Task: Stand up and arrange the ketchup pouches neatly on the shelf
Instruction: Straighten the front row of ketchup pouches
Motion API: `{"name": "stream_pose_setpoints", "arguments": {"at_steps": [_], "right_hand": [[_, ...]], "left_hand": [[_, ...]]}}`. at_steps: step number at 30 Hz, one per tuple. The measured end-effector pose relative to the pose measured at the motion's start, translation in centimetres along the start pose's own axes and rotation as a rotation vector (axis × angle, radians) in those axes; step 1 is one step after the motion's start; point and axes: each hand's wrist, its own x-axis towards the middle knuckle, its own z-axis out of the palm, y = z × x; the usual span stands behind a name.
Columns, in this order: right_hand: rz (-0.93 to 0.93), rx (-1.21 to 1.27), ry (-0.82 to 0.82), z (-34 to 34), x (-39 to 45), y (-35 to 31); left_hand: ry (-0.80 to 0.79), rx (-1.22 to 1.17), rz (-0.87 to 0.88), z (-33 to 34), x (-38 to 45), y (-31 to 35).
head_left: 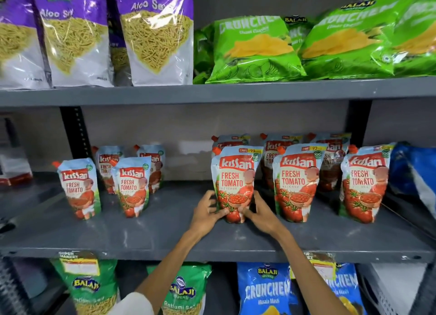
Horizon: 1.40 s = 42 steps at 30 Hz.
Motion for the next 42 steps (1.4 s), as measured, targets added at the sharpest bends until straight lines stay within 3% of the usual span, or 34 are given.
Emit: {"name": "stream_pose_setpoints", "arguments": {"at_steps": [10,17,23,26,29,35,42], "right_hand": [[0.047,0.065,0.018,-0.1,-0.5,-0.1],[0.185,0.12,0.304,2.4,-1.9,-1.6],[0.115,0.145,0.105,11.3,-0.2,-5.3],[0.102,0.162,0.072,17.3,2.1,-7.2],[0.12,0.169,0.03,22.2,4.5,-9.0],[0.075,0.116,-0.018,28.8,8.7,-10.3],[0.104,0.028,0.09,29.3,8.0,-11.1]], "left_hand": [[0.021,-0.026,-0.025,0.2,-1.3,1.0],[0.114,-0.059,-0.011,-2.8,-4.3,0.7],[0.261,0.004,0.079,-11.5,-7.0,-1.0],[0.396,-0.014,0.051,-17.8,-7.7,-2.7],[0.425,0.052,0.071,-22.7,-7.2,-4.4],[0.224,0.113,-0.041,-27.9,-3.9,-5.7],[0.054,0.127,-0.125,-29.8,-1.9,-6.7]]}}
